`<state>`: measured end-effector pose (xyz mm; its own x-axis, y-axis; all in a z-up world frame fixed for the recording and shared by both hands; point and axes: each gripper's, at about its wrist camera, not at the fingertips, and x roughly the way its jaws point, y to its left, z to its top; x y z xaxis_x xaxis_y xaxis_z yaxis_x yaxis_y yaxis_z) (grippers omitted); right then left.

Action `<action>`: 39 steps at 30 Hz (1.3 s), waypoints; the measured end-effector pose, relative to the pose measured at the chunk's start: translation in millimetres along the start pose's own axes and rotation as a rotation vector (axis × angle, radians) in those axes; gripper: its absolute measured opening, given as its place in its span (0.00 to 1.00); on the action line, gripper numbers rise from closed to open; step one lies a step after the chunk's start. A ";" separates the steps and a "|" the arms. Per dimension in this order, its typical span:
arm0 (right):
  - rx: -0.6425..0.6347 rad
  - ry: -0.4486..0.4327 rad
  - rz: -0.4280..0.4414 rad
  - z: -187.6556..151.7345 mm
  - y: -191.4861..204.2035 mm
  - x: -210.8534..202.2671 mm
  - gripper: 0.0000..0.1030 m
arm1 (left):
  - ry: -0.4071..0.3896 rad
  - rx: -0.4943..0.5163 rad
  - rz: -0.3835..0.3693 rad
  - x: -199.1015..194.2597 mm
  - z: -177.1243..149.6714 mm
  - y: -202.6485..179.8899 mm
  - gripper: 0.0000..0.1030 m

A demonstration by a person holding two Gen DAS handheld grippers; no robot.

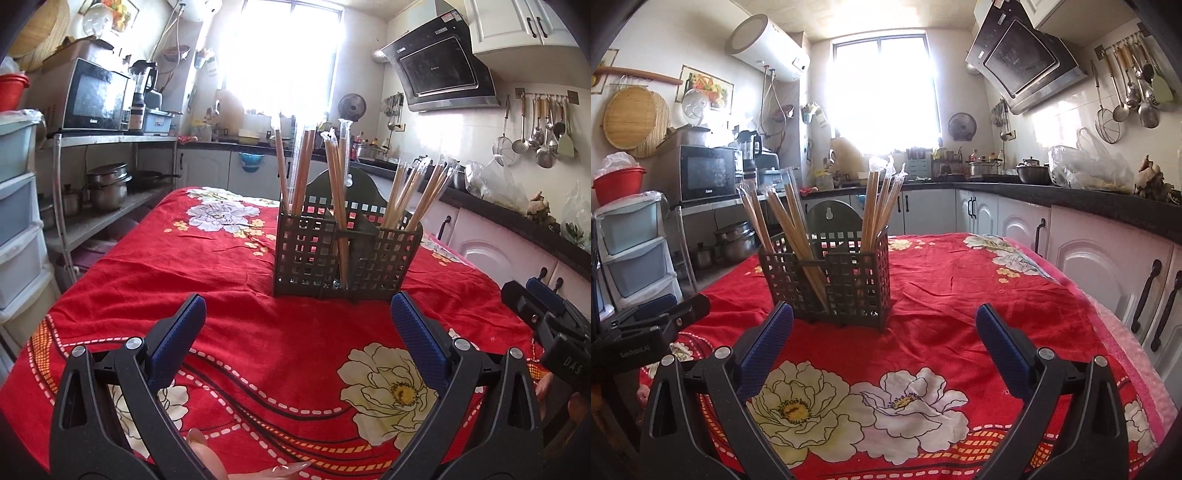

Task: Organize utensils

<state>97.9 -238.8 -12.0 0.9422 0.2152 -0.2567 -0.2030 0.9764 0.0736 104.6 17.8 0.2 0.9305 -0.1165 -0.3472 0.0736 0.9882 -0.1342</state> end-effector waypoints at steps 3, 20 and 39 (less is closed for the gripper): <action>0.004 0.002 0.001 -0.7 -0.3 0.0 0.94 | -0.008 0.006 -0.002 -1.5 -0.3 -1.6 0.90; 0.005 0.008 -0.002 -2.8 -0.3 -1.7 0.94 | -0.011 0.002 0.000 -3.0 -0.9 -0.9 0.90; 0.005 0.010 -0.002 -3.2 -0.2 -1.1 0.94 | -0.014 -0.008 -0.001 -3.9 -0.7 1.0 0.90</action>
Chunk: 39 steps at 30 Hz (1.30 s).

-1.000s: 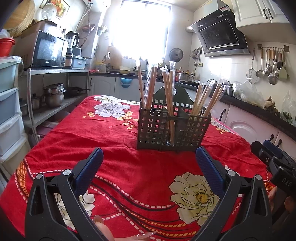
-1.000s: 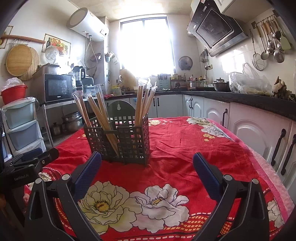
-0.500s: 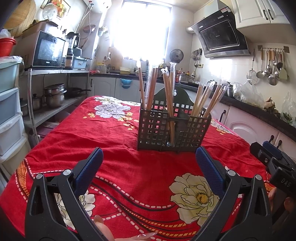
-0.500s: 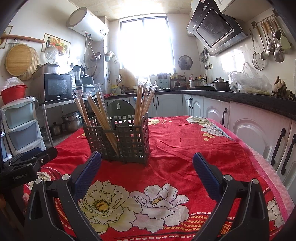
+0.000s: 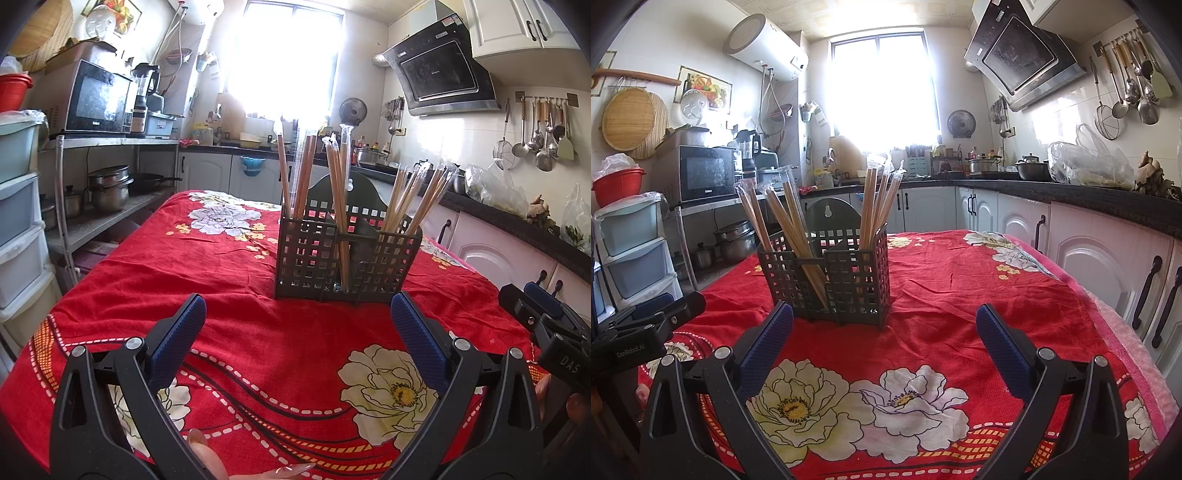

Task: Organize utensils

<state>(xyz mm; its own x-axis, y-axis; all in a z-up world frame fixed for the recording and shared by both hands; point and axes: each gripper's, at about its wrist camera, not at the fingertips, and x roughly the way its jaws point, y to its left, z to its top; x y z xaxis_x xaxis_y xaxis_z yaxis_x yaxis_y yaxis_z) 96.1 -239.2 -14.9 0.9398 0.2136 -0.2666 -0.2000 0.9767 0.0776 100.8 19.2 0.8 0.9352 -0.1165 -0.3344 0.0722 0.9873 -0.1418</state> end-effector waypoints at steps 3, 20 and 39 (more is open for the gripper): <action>0.000 0.000 0.000 -0.1 0.2 0.0 0.94 | -0.001 0.000 -0.001 0.3 0.1 -0.1 0.90; 0.000 0.000 0.000 -0.4 0.5 0.0 0.94 | -0.001 -0.002 -0.001 0.2 0.1 0.1 0.90; 0.000 0.001 0.000 -0.7 0.0 0.2 0.94 | 0.000 -0.011 0.005 -0.6 2.5 1.5 0.90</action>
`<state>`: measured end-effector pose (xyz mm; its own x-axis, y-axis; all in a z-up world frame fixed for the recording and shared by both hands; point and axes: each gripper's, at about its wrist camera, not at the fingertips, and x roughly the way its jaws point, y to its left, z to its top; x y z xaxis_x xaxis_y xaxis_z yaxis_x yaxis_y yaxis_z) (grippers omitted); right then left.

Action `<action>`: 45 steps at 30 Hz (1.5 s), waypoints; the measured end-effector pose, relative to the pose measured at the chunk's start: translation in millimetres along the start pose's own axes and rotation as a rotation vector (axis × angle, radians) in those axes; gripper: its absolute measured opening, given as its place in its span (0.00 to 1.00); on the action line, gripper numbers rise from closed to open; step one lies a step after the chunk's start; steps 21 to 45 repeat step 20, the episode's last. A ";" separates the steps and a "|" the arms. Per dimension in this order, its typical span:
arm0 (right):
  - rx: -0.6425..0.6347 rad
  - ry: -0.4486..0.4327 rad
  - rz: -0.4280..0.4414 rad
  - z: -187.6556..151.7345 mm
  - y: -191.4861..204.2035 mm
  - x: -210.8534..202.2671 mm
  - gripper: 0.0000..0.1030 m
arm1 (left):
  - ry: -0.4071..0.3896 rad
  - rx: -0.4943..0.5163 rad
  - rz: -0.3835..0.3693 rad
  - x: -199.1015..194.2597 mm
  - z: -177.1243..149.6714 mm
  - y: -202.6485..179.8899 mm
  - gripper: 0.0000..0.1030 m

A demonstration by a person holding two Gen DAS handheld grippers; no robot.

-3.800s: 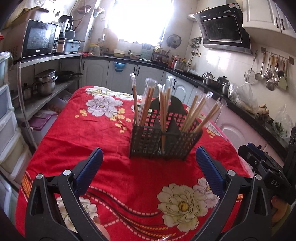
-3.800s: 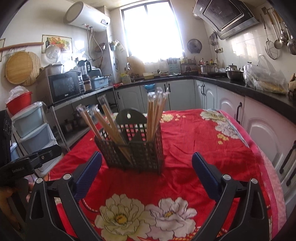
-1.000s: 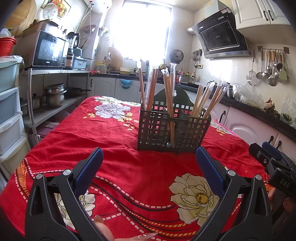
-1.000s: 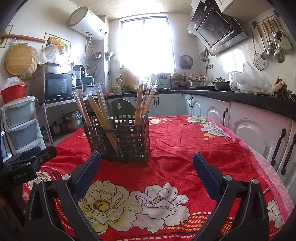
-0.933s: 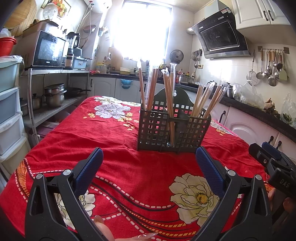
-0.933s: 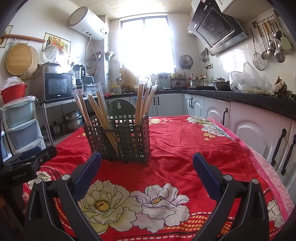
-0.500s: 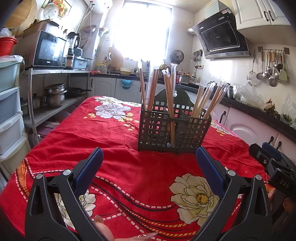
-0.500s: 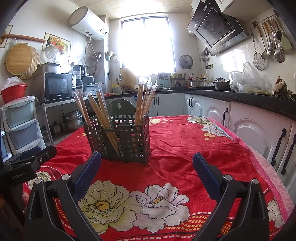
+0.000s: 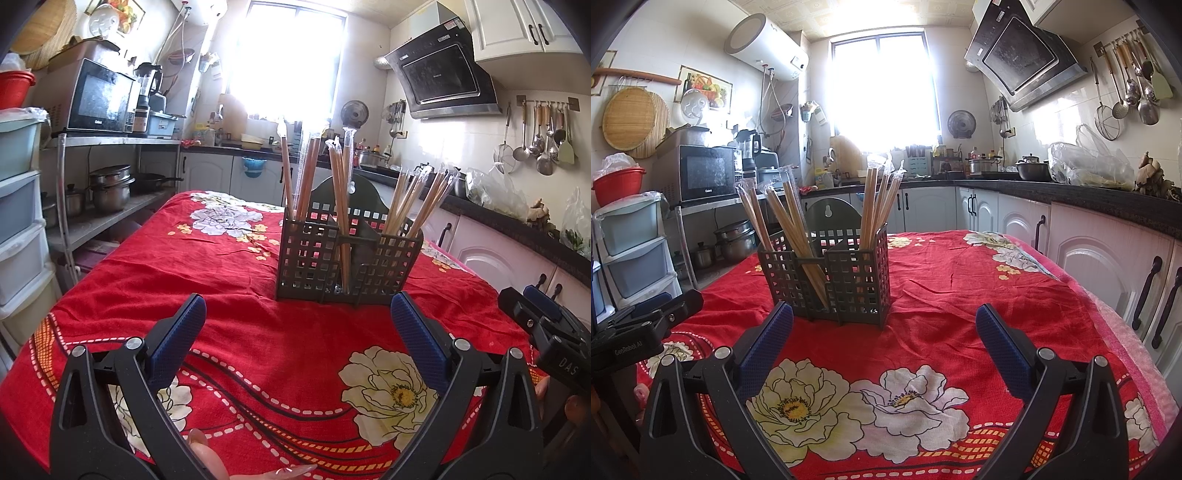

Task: Organize utensils

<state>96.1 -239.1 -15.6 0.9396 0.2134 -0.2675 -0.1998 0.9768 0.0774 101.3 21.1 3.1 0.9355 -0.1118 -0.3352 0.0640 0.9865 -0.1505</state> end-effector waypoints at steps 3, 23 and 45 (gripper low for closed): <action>-0.001 -0.001 -0.001 0.1 0.0 -0.3 0.94 | 0.005 -0.008 0.013 1.3 0.4 1.4 0.90; 0.041 0.539 -0.315 8.6 -124.6 91.5 0.94 | 0.294 0.002 0.322 63.8 41.5 101.1 0.90; 0.041 0.539 -0.315 8.6 -124.6 91.5 0.94 | 0.294 0.002 0.322 63.8 41.5 101.1 0.90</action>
